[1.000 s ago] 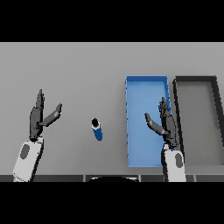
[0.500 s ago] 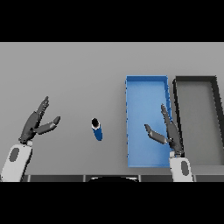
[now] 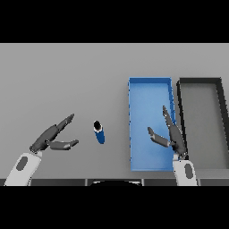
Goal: Pick up the blue pipe and place it into the blue bin.
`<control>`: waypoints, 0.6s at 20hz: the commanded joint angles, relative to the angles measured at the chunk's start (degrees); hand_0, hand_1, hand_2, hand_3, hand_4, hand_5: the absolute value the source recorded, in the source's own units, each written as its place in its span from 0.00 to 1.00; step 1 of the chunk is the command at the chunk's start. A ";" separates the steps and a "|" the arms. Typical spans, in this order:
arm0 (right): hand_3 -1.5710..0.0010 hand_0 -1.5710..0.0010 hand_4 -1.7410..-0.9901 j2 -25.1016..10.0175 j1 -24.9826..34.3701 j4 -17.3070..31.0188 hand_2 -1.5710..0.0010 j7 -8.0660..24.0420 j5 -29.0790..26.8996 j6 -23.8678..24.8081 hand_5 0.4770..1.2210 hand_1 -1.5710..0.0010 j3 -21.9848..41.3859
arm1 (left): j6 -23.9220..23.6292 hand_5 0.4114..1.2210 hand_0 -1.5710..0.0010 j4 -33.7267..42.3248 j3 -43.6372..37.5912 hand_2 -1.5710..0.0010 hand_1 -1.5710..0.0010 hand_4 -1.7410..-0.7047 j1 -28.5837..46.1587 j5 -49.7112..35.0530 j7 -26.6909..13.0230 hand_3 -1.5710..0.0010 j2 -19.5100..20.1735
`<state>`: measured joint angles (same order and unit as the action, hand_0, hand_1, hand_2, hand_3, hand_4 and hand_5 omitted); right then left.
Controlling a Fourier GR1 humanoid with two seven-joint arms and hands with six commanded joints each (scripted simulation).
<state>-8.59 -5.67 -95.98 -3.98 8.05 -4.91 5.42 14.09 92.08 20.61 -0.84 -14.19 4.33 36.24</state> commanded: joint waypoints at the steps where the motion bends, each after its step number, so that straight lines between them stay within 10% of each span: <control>1: 1.00 1.00 0.63 0.29 0.31 0.21 1.00 0.01 0.12 0.04 0.21 1.00 0.22 | 0.34 0.14 1.00 1.36 0.50 1.00 1.00 0.53 -0.05 -0.20 -0.52 1.00 0.20; 12: 1.00 1.00 0.58 0.45 -0.23 -0.54 1.00 0.84 -0.20 -0.30 0.23 1.00 0.30 | -3.16 0.11 1.00 -2.64 8.65 1.00 1.00 0.50 -3.80 8.65 -0.52 1.00 -11.37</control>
<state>-8.13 -5.89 -96.52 -3.21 7.85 -5.22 5.73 10.94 89.45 29.29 -4.64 -5.54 3.73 24.80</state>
